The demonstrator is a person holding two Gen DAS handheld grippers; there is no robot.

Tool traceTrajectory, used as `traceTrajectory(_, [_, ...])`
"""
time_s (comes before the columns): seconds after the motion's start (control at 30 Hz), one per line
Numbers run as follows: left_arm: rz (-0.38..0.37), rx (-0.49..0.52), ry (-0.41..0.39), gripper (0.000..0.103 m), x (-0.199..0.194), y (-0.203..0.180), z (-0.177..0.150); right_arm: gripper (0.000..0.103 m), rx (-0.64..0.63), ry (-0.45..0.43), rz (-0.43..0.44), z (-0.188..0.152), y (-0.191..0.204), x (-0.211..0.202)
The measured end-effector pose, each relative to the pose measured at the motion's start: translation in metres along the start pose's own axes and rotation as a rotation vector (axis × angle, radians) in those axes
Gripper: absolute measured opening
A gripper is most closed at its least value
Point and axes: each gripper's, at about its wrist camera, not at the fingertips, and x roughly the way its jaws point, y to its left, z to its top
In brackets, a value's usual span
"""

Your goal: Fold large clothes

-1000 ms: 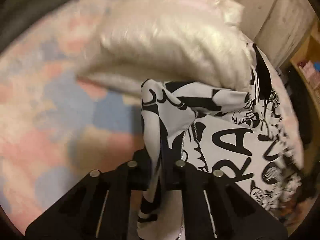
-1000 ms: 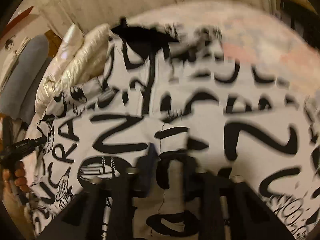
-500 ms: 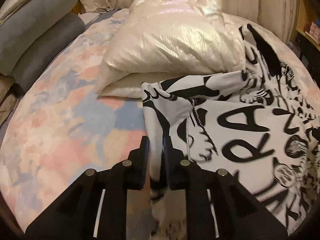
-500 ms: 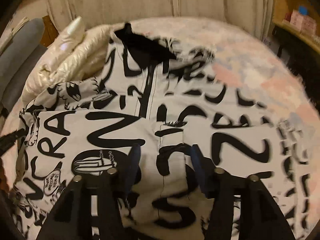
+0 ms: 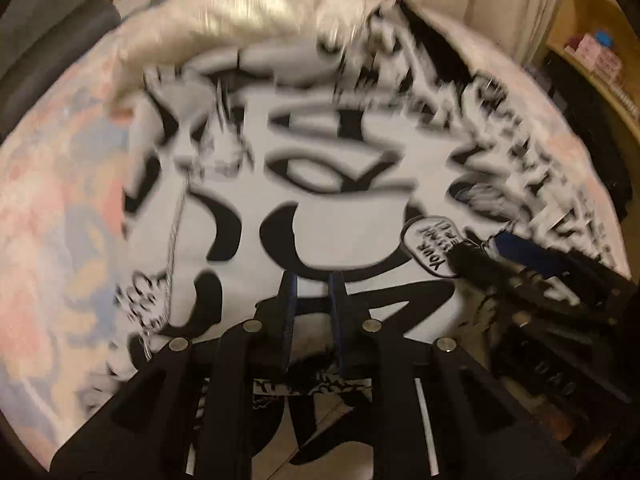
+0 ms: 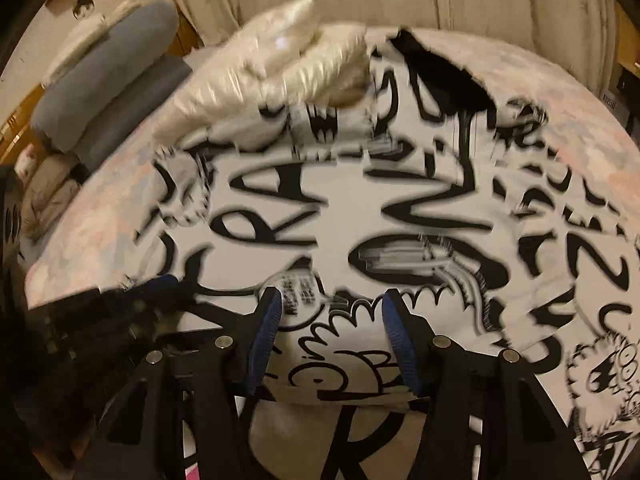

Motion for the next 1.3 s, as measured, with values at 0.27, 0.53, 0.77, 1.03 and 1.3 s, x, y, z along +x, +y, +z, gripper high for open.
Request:
traceTrajectory(0.27, [-0.018,-0.071,-0.005,0.013,-0.008,0.037,-0.004,0.040,0.043,-0.019,-0.220,-0.018,-0.065,-0.005])
traceTrajectory(0.53, [-0.009,-0.091,-0.004,0.013,-0.014,0.058,0.000,0.027,0.186,-0.046,-0.198,-0.021,-0.112,-0.032])
traceTrajectory(0.77, [-0.006,-0.102,-0.007,0.031,-0.022,0.057,-0.004,0.028,0.218,-0.048,-0.165,-0.022,-0.118,-0.040])
traceTrajectory(1.03, [-0.008,-0.095,-0.032,0.040,-0.040,0.051,-0.011,0.031,0.229,-0.067,-0.138,-0.030,-0.106,-0.055])
traceTrajectory(1.3, [-0.027,-0.102,-0.065,0.050,-0.070,0.051,-0.024,0.035,0.217,-0.104,-0.153,-0.037,-0.092,-0.086])
